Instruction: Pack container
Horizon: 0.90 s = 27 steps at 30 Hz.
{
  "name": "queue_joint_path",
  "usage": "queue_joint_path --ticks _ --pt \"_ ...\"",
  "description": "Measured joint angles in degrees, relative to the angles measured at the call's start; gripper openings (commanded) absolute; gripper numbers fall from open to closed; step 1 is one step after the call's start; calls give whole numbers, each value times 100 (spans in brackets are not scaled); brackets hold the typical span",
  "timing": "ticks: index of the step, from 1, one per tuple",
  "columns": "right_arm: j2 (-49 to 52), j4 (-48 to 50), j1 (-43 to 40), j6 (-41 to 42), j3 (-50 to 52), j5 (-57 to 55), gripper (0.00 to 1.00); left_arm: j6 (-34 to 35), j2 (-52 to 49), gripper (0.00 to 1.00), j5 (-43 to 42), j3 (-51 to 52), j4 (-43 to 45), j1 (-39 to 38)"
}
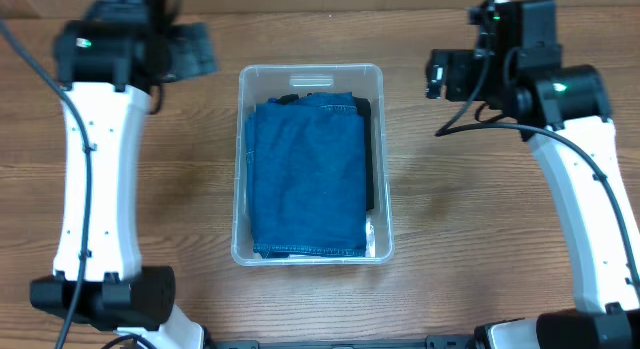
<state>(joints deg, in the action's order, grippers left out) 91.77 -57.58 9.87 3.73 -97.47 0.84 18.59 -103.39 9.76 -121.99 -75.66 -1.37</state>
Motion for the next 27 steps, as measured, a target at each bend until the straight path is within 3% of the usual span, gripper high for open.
queue_joint_path --ticks 2,5,10,12,15,19,22,23,25,27 --pt "225 407 44 -162 0 37 100 61 -160 100 -103 4 -7 341" --pt "236 225 17 -332 0 52 100 35 -205 100 -229 11 -310 564" --pt "-492 -170 -22 -131 15 87 100 -221 229 100 -376 216 -713 363" --pt "-1139 -114 -20 -61 197 74 100 -249 938 100 -308 605 -522 11" --pt "-2796 284 -20 57 1207 37 100 -251 3145 100 -203 2146 149 -737" --pt "-5042 914 -42 127 3379 -136 100 -249 5615 100 -31 4538 1038 -844" --pt "-6516 824 -46 363 4631 -706 100 -249 7101 100 208 5971 1316 -841" --pt "-6684 647 -46 407 4835 -868 100 -249 7447 100 258 6234 1331 -841" --pt "-6693 -588 -46 466 5080 -1008 100 -249 7674 100 299 6437 715 -841" --pt "-6686 -850 -46 485 5139 -1034 100 -247 7711 100 306 6507 258 -841"
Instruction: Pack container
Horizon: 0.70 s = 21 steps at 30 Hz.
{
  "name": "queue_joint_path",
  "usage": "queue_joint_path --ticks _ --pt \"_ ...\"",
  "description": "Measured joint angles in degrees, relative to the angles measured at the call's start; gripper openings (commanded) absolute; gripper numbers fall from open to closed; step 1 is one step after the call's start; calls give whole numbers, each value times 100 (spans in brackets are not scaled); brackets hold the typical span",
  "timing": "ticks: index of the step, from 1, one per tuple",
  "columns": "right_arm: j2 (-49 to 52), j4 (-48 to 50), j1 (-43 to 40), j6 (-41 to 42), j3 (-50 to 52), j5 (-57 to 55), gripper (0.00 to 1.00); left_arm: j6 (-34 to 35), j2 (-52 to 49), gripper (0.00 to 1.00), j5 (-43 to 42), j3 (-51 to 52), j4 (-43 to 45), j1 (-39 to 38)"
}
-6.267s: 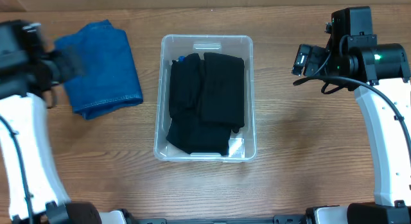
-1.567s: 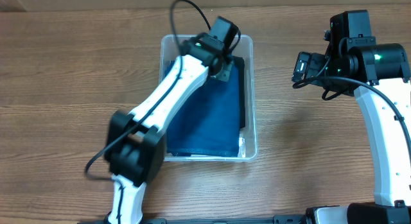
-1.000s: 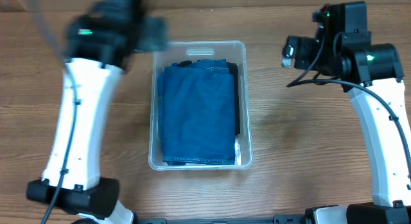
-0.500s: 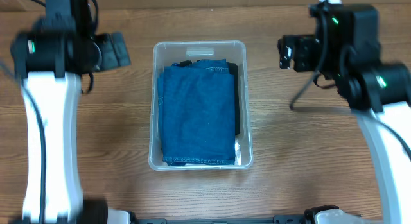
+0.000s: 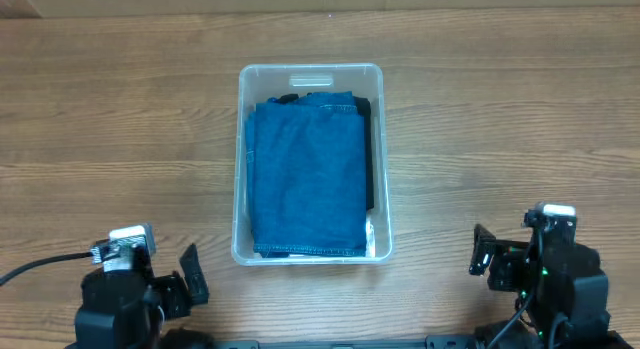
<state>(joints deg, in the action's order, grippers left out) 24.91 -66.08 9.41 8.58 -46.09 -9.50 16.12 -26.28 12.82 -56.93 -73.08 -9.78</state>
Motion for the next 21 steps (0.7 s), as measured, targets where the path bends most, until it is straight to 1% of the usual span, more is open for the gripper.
queue_joint_path --ticks 7,9,10,12,14,16,17,18,19,21 --pt "0 4 0 20 0 -42 100 0 0 100 11 2 -2 0" --pt "-136 7 0 22 0 -33 100 0 0 100 11 2 -4 0" --pt "-372 13 0 22 7 59 100 0 0 100 11 2 -2 0" --pt "-1231 293 0 20 177 354 100 0 0 100 11 2 -2 0" --pt "-2022 1093 0 -26 763 584 100 0 0 100 11 4 -4 0" --pt "-2430 1971 -7 -70 1561 765 100 0 0 100 11 11 -2 0" --pt "-2406 2811 -20 -96 2118 826 100 0 0 100 13 17 -2 0" --pt "-2400 3403 -50 -111 2535 868 100 0 -2 100 11 22 0 0" --pt "-2411 4271 -87 -116 3018 890 100 0 -2 100 17 22 -2 0" --pt "-2404 5517 -146 -116 3853 907 100 0 0 100 15 28 -4 0"
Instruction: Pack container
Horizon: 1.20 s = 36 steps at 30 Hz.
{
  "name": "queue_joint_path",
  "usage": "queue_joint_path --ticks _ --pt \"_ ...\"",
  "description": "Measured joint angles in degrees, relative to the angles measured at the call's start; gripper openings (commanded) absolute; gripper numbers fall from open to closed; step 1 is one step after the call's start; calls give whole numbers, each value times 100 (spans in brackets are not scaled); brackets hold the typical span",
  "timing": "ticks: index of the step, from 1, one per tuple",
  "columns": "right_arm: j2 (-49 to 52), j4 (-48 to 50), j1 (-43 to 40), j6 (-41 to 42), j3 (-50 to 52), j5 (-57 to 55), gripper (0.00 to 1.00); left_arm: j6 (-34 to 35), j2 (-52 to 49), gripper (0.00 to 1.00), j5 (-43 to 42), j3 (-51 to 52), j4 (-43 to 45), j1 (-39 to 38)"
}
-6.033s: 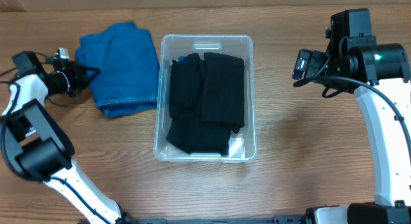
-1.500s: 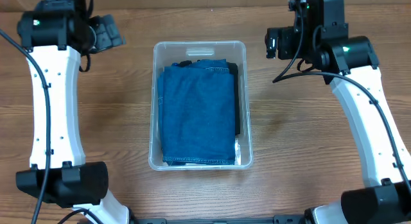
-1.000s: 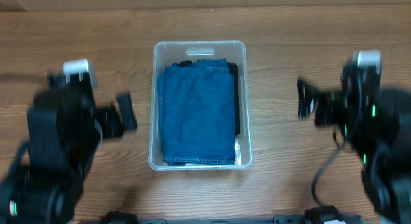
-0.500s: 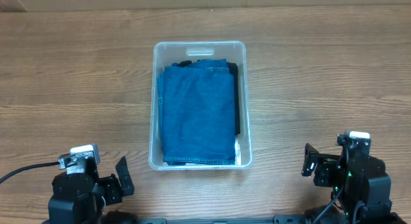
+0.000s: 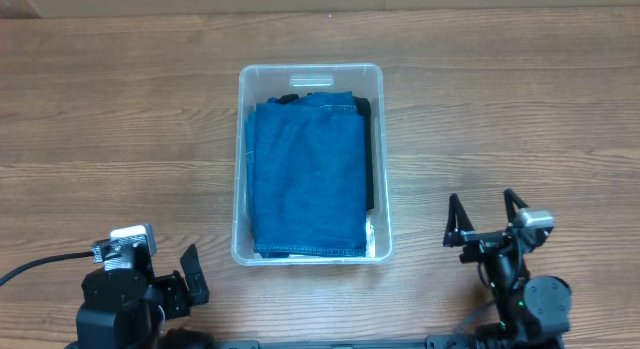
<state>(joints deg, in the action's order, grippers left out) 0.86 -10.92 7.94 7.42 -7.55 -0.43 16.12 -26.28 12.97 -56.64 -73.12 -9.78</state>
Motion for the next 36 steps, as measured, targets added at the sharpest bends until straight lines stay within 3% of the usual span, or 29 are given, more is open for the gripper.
queue_joint_path --ticks 3,24,27,29,31,36 --pt "-2 481 -4 2 651 2 100 0 2 100 17 0 2 0" --pt "0 581 -4 2 651 2 100 -2 138 100 2 151 227 136" --pt "0 581 -4 0 651 4 100 -221 876 100 -232 1123 1091 555" --pt "0 581 -4 2 651 4 100 -568 1552 100 -605 2166 2229 732" --pt "-2 579 -4 4 651 2 100 -782 2033 100 -874 3228 3866 758" --pt "-2 579 -4 2 651 4 100 -1021 2177 100 -1134 5233 7311 758"
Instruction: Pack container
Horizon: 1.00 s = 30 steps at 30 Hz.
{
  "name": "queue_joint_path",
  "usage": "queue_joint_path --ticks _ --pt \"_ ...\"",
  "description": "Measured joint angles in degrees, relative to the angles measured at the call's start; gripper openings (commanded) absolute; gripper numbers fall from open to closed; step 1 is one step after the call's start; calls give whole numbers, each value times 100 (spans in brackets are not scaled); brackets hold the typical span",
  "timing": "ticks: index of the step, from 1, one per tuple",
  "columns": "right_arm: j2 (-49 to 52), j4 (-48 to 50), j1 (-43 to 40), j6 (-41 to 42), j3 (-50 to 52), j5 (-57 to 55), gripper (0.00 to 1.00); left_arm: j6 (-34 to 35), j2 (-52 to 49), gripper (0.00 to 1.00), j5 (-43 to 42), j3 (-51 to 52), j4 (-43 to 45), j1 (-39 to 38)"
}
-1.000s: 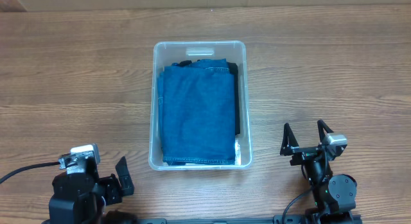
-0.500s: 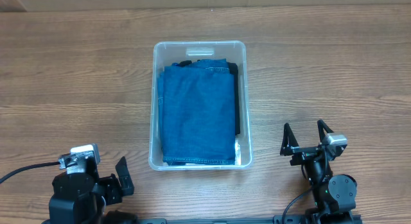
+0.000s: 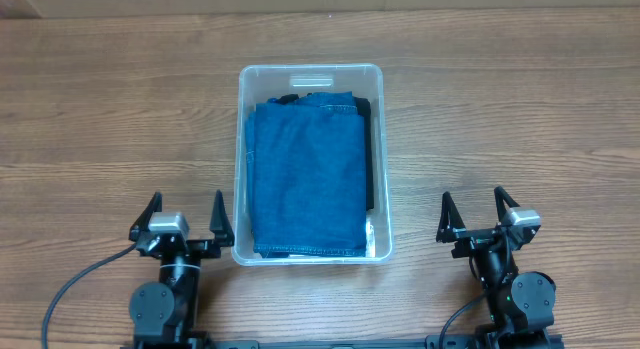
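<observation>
A clear plastic container (image 3: 311, 77) stands in the middle of the table. Folded blue denim (image 3: 308, 174) fills it, with a dark garment edge showing along its right side. My left gripper (image 3: 186, 213) rests near the front edge, just left of the container's front corner, its two fingers spread apart and empty. My right gripper (image 3: 472, 212) sits at the front right, well clear of the container, also open with nothing between its fingers.
The wooden table (image 3: 500, 109) stretches around the container. A bit of cardboard (image 3: 20, 1) shows at the far left corner. A black cable (image 3: 85, 279) trails from the left arm toward the front left edge.
My left arm has turned from its twisted pose at the front left to face straight ahead, gripper fingers now spread beside the container's front left corner. The right gripper barely shifted.
Both arms first reached far back, flanking the container's rear corners. Then both were folded down at the front edge, turned sideways. The right gripper then faced forward and open, and now the left one does too. The denim in the container has not moved.
</observation>
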<state>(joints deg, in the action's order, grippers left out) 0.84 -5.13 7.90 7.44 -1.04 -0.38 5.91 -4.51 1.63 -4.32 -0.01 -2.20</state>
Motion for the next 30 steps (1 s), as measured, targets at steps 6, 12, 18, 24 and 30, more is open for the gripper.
queue_joint_path --ticks 6,12,18,24,30 --pt "2 0 0 -2 0 -2 100 -13 50 100 -63 382 -426 0" --pt "2 -2 0 0 0 2 100 -13 50 100 -63 382 -428 0" --pt "2 0 0 0 0 0 100 -13 50 100 -63 382 -428 0" --pt "2 0 0 0 0 2 100 -13 50 100 -63 382 -426 0" --pt "2 -4 0 -2 0 0 100 -13 50 100 -63 382 -428 0"
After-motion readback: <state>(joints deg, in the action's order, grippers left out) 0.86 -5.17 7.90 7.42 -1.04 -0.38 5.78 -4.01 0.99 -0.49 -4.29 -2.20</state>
